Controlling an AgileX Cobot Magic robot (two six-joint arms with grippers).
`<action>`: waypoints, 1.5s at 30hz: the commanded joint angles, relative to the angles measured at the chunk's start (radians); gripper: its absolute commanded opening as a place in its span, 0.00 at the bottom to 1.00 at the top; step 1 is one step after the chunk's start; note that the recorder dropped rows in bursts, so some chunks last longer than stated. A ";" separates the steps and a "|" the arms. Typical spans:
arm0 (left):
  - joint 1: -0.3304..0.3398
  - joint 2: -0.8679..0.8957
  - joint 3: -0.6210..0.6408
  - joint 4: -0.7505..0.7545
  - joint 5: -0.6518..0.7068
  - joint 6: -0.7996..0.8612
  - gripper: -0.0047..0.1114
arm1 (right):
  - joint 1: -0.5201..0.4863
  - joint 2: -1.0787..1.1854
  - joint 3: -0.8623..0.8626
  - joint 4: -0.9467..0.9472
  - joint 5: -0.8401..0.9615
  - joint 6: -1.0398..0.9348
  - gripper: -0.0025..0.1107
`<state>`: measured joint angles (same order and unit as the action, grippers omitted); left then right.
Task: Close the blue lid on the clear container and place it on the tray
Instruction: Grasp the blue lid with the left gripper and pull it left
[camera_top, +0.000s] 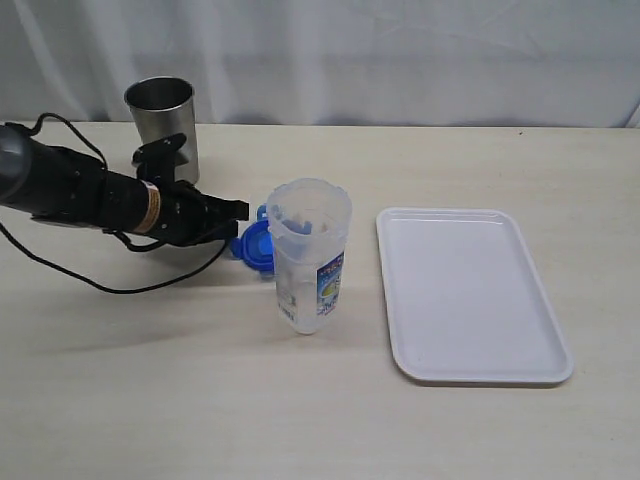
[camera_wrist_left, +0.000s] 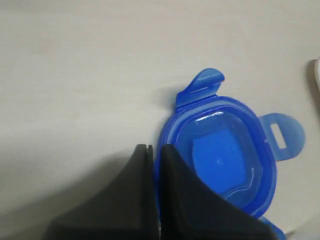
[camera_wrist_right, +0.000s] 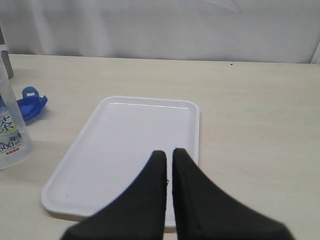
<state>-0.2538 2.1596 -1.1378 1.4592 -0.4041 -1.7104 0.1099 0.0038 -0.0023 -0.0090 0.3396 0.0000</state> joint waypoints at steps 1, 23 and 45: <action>0.039 -0.040 0.034 0.080 0.012 -0.017 0.04 | -0.005 -0.004 0.002 0.002 0.001 0.000 0.06; 0.091 -0.216 0.200 0.285 0.054 -0.009 0.09 | -0.005 -0.004 0.002 0.002 0.001 0.000 0.06; 0.171 -0.218 0.321 0.285 -0.021 -0.234 0.42 | -0.005 -0.004 0.002 0.002 0.001 0.000 0.06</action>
<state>-0.0995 1.9494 -0.8413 1.7439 -0.3918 -1.9198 0.1099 0.0038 -0.0023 -0.0090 0.3396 0.0000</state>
